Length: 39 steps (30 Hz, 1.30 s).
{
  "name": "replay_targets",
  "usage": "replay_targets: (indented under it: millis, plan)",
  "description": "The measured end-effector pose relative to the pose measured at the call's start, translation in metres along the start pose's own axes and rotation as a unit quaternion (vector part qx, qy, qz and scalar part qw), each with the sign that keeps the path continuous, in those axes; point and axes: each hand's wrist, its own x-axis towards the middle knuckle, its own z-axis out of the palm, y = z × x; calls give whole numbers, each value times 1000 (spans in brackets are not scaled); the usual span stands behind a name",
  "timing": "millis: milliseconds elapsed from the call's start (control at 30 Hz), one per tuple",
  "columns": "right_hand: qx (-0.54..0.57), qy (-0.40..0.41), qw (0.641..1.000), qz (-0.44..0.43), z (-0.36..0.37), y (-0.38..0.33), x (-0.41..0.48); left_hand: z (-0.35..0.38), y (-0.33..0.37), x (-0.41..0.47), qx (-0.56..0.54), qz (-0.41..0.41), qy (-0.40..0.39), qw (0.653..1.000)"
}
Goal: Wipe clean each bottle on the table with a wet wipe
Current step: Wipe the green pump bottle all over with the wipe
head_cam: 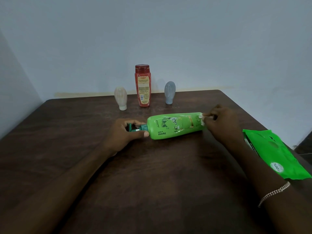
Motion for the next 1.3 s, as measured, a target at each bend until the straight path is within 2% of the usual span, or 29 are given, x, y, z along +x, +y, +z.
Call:
replay_targets:
  millis: [100, 233, 433, 600, 767, 967, 1167, 1300]
  plan:
    - [-8, 12, 1000, 17, 1, -3, 5, 1, 0, 0, 26, 3, -1, 1000]
    - [-6, -6, 1000, -27, 5, -10, -2, 1, 1, 0, 4, 1, 5, 1000]
    - [-15, 8, 1000, 20, -1, -4, 5, 2, 3, -1, 5, 11, 3, 1000]
    - [5, -29, 998, -47, 8, -17, -6, 1, 1, -1, -3, 16, 0, 1000]
    - [-17, 6, 1000, 17, -1, -6, 5, 2, 4, -1, 15, 20, 5, 1000]
    - [9, -42, 997, -66, 17, -32, -9, 3, 6, -1, 16, 19, 7, 1000]
    - [-21, 1, 1000, 23, 4, -15, 3, 1, 4, -2, 14, 20, 4, 1000]
    - [8, -45, 997, -62, 17, -41, -10, 1, 3, -2, 15, 20, 3, 1000]
